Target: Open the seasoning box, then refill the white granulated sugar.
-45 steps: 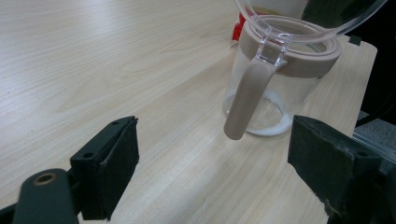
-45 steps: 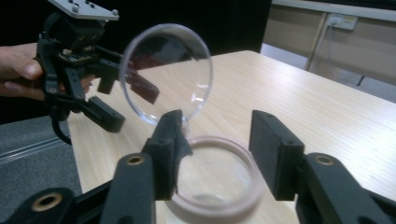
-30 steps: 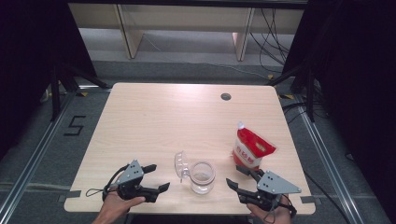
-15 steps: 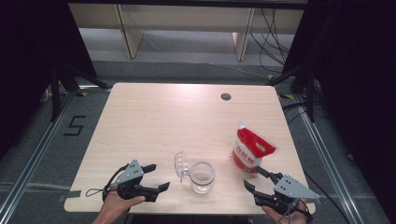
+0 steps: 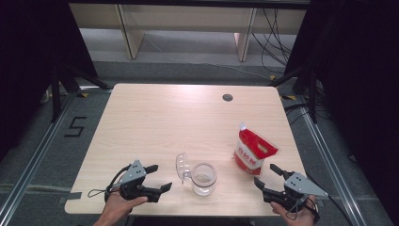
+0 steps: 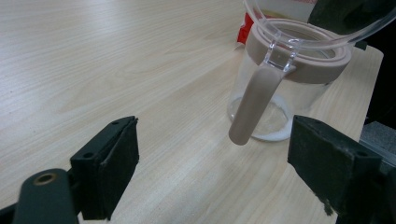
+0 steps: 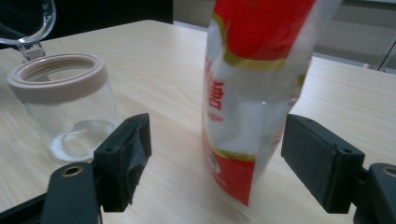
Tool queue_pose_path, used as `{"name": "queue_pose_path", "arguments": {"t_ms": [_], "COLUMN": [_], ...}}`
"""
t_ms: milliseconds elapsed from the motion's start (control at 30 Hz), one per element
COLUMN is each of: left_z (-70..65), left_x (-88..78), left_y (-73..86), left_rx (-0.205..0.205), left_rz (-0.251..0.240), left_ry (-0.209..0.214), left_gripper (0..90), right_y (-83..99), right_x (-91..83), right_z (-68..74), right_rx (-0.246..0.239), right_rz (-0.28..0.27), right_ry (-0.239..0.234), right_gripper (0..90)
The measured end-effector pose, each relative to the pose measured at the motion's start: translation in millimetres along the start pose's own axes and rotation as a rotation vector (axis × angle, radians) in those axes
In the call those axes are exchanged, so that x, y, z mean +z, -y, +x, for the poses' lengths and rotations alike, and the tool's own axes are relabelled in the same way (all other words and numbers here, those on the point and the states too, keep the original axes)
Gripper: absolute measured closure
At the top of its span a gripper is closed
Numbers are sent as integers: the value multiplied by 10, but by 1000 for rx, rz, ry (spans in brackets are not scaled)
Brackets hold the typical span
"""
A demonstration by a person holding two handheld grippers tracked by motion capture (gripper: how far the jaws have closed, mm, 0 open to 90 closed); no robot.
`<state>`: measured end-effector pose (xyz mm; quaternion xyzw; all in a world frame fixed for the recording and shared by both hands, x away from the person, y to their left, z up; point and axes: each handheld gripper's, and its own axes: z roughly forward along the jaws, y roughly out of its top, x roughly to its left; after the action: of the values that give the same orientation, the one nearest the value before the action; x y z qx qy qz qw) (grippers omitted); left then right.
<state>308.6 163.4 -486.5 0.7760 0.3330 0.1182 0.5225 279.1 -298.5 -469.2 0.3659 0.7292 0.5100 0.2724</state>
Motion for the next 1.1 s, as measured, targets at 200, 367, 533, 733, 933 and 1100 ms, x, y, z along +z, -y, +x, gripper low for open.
{"name": "queue_pose_path", "arguments": {"t_ms": [200, 367, 533, 733, 933, 1100], "left_z": [-18, -13, -32, -37, -52, -47], "left_x": [30, 41, 38, 39, 40, 34], "left_y": [-7, -10, -2, -3, 4, 18], "left_rx": [7, 34, 8, 19, 20, 26], "left_rz": [11, 15, 11, 21, 23, 10], "left_ry": [15, 29, 22, 18, 18, 29], "left_gripper": [160, 161, 160, 161, 160, 161], "right_y": [25, 31, 36, 45, 48, 57], "right_x": [72, 109, 179, 261, 305, 381], "right_z": [-58, -34, -94, -143, -183, -237], "right_rx": [33, 18, 6, -6, -6, 6], "right_rz": [18, 29, 29, 19, 8, -8], "right_ry": [10, 16, 6, 10, 11, 10], "right_gripper": [167, 157, 158, 157, 158, 159]}}
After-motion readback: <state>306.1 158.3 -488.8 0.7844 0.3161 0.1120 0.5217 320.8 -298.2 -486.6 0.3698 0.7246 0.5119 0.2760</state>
